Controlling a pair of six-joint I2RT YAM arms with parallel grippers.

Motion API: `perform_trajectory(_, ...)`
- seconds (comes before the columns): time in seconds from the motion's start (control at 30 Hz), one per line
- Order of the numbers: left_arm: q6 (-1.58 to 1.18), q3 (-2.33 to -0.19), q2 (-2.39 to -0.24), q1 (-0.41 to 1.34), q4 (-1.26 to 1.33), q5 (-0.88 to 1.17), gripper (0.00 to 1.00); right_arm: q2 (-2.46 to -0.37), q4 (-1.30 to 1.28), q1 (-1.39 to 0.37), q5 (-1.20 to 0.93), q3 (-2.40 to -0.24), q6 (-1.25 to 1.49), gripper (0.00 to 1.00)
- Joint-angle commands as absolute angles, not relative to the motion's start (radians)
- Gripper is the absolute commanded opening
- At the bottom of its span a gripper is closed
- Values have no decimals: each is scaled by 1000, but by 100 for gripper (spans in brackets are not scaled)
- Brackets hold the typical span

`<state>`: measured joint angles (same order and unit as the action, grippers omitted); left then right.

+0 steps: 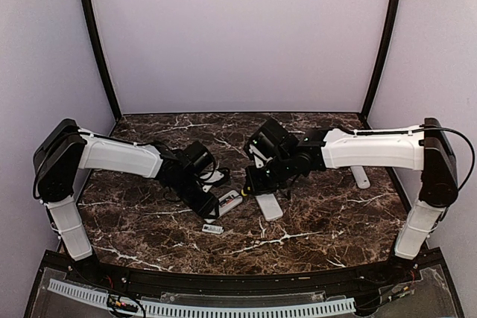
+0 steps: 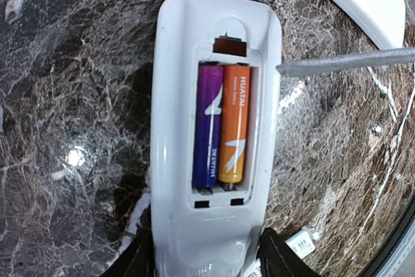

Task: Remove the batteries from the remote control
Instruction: Remove the battery from the remote control without the battery cover.

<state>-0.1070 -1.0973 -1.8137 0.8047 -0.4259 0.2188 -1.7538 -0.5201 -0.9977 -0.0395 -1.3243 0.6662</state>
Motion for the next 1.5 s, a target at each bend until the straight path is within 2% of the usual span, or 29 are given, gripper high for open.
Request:
perform_trajectory(0.0, -93, -1069, -1799, 809, -484, 148, 52, -1719, -486, -998, -28, -1312, 655, 0)
perform_trajectory(0.2, -84, -1070, -1803, 813, -480, 150, 43, -1740, -458, -993, -19, -1319, 648, 0)
perform_trajectory(0.33, -82, -1071, -1805, 815, -480, 152, 41, -1750, -458, -995, -4, -1336, 633, 0)
perform_trajectory(1.47, -81, -1084, -1826, 815, -487, 151, 40, -1841, -478, -1034, 60, -1380, 537, 0)
